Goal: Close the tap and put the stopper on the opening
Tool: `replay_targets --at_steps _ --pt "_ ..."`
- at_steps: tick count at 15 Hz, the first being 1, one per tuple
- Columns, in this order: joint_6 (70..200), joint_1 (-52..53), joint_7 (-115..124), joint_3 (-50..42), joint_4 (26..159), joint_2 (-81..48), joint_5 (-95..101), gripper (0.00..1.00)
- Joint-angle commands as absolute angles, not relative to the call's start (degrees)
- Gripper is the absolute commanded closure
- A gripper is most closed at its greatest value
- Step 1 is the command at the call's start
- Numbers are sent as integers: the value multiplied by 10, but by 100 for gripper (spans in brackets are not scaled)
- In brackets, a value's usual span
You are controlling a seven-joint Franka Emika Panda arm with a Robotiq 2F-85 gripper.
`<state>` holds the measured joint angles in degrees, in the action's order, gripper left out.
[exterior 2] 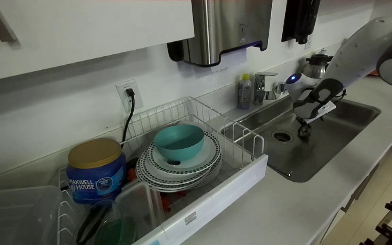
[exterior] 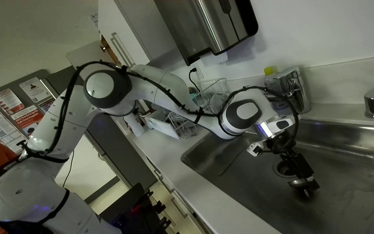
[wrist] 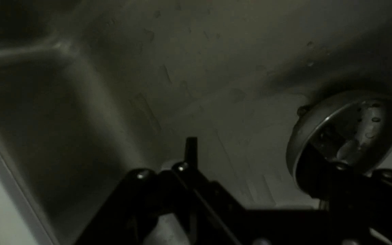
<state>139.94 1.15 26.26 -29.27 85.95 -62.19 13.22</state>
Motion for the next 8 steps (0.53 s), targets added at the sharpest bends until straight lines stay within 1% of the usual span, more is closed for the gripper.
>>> replay_targets --at_steps 1,6,7,8 --pt "1374 11 275 -297 840 -629 146 59" --pt "1375 11 275 -297 837 -630 146 96" --pt "1375 11 275 -297 838 -629 146 100" --pt "1375 11 275 -297 837 -629 146 100"
